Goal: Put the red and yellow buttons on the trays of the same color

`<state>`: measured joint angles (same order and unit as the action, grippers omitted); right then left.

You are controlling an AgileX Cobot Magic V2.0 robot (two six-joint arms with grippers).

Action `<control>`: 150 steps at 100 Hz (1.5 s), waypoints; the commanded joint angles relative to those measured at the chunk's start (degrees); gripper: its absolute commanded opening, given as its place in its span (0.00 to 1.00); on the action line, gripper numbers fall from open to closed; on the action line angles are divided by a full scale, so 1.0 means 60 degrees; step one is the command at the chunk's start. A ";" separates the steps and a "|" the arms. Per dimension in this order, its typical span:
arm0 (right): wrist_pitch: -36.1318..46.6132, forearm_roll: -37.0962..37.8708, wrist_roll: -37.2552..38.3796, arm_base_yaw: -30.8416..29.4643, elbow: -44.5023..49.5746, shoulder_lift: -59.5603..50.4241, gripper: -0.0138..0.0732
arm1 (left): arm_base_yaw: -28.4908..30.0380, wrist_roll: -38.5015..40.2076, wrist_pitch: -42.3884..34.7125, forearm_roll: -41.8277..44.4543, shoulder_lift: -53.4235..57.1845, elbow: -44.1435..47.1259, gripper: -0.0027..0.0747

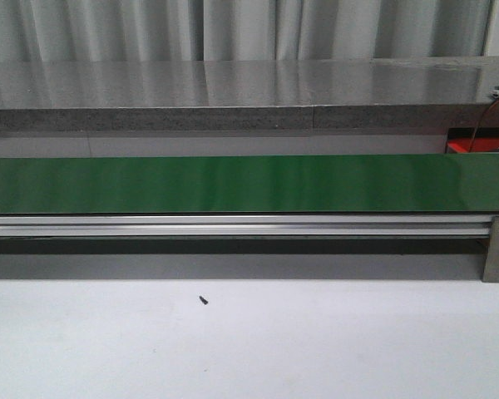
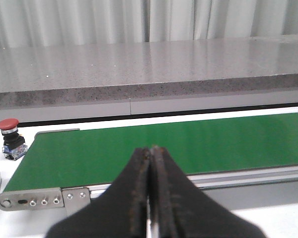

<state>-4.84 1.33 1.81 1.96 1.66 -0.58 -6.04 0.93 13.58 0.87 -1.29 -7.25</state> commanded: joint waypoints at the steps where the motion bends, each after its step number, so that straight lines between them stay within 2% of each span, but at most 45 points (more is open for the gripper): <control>1: 0.0702 0.0084 -0.0010 -0.0013 -0.0178 -0.0166 0.08 | 0.0004 0.0035 0.0131 -0.0145 -0.0748 -0.1320 0.01; 36: 0.0702 0.0084 -0.0010 -0.0013 -0.0178 -0.0166 0.08 | 0.0004 0.0035 0.4075 -0.0474 -0.4327 -0.5481 0.01; 50: 0.0702 0.0084 -0.0010 -0.0013 -0.0178 -0.0166 0.08 | 0.0004 0.0035 0.4095 -0.0521 -0.5124 -0.6051 0.01; 85: 0.0702 0.0084 -0.0010 -0.0013 -0.0178 -0.0166 0.08 | 0.0004 0.0035 0.4390 -0.0781 -0.5917 -0.6074 0.02; 92: 0.0702 0.0084 -0.0010 -0.0013 -0.0178 -0.0166 0.08 | 0.0004 0.0035 0.4552 -0.0829 -0.5985 -0.6074 0.10; 97: 0.0702 0.0084 -0.0010 -0.0013 -0.0178 -0.0166 0.08 | 0.0004 0.0035 0.4696 -0.0883 -0.6004 -0.6074 0.22; 109: 0.0702 0.0084 -0.0010 -0.0013 -0.0178 -0.0166 0.08 | 0.0004 0.0035 0.4819 -0.0883 -0.6004 -0.6074 0.64; 116: 0.0702 0.0084 -0.0010 -0.0013 -0.0178 -0.0166 0.08 | 0.0004 0.0035 0.4819 -0.0883 -0.6004 -0.6074 0.79; 122: 0.0702 0.0084 -0.0010 -0.0013 -0.0178 -0.0166 0.08 | 0.0004 0.0035 0.4843 -0.0883 -0.6004 -0.6074 0.82; 133: 0.0702 0.0084 -0.0010 -0.0013 -0.0178 -0.0166 0.08 | 0.0004 0.0164 0.4872 -0.0904 -0.6004 -0.6056 0.80; 142: 0.0702 0.0084 -0.0010 -0.0013 -0.0178 -0.0166 0.08 | 0.0004 0.0914 0.4872 -0.0660 -0.6004 -0.6056 0.78; 150: 0.0702 0.0084 -0.0010 -0.0013 -0.0178 -0.0166 0.08 | 0.0004 0.2118 0.4872 0.0163 -0.6022 -0.6076 0.78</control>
<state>-4.84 1.33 1.81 1.96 1.66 -0.58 -6.04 6.66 45.95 -2.03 -36.87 -41.60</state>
